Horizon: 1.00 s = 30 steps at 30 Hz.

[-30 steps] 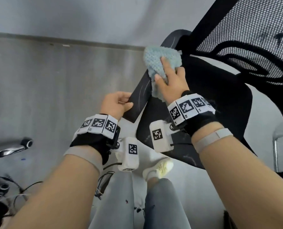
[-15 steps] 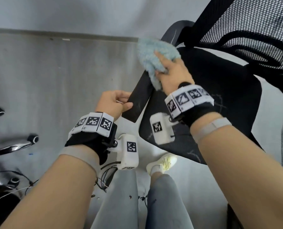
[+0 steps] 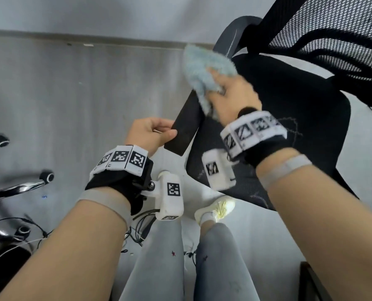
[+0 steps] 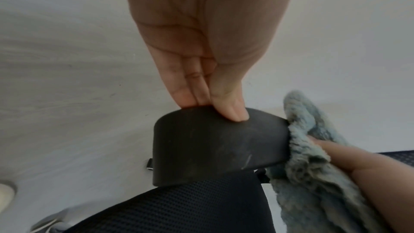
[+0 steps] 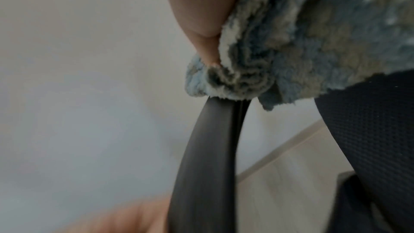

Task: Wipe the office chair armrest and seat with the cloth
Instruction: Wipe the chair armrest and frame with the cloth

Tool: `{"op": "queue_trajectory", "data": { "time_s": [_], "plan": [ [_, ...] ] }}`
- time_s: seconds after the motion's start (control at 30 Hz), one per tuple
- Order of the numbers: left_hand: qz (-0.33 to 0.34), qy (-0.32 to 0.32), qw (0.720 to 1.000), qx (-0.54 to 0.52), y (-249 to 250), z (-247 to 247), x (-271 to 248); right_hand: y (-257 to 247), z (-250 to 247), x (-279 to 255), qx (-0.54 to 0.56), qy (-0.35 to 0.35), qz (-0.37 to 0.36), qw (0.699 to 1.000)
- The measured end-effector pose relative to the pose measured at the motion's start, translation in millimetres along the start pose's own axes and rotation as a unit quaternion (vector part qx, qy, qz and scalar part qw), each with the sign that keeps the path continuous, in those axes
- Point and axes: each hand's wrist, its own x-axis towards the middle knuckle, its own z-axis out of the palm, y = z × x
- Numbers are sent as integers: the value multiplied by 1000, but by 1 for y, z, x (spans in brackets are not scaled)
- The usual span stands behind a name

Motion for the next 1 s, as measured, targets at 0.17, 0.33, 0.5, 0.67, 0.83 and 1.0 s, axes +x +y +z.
{"op": "queue_trajectory", "data": {
  "time_s": [0.17, 0.33, 0.5, 0.67, 0.83, 1.0],
  "plan": [
    [0, -25, 1000, -10, -1, -5, -3, -1, 8, -7, 12, 7, 13, 1000],
    [-46, -31, 997, -45, -9, -7, -5, 4, 44, -81, -67, -54, -93, 992],
    [-49, -5, 997, -60, -17, -3, -11, 4, 38, -68, -72, -17, -94, 993],
    [-30, -3, 999, -44, -12, -5, -7, -1, 16, -21, 3, 35, 3, 999],
    [-15, 5, 999, -33, -12, -3, -5, 0, 39, -59, -18, 15, -48, 999],
    [-14, -1, 999, -34, -18, -5, -6, 6, 71, -93, -47, -20, -105, 993]
  ]
}}
